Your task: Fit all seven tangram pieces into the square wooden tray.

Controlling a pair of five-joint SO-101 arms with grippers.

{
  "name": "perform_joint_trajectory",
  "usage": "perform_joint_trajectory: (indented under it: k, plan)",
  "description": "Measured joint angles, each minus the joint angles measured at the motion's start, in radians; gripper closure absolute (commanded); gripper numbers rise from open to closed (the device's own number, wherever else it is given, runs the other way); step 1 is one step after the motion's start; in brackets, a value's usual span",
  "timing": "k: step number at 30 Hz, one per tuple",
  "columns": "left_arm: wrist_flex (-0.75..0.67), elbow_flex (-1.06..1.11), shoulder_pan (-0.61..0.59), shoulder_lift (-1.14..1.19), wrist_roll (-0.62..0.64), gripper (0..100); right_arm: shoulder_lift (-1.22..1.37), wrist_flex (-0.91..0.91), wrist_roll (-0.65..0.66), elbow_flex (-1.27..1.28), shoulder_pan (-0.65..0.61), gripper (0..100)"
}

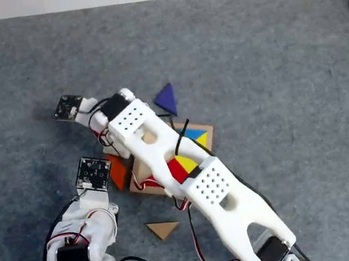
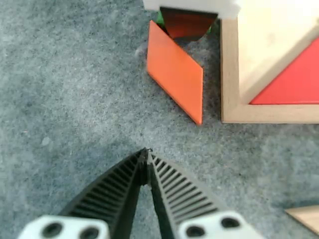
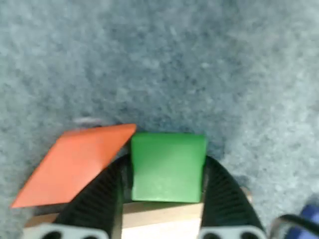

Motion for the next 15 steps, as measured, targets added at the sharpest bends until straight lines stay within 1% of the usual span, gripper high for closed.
perform_joint_trajectory:
  k: [4,9,11,15]
  plan:
    - [0.000,0.000,0.000,0.000,0.000,99,0.006,0.101,0.002,-0.115,0.005,99.5]
    - [0.000,0.000,0.000,0.000,0.000,99,0.006,0.238,0.002,-0.318,0.034,99.5]
    - [0.000,0.000,0.000,0.000,0.000,99,0.006,0.261,0.000,-0.381,0.048,99.5]
    - [0.000,0.000,0.000,0.000,0.000,99,0.005,0.267,-0.064,-0.440,0.081,99.5]
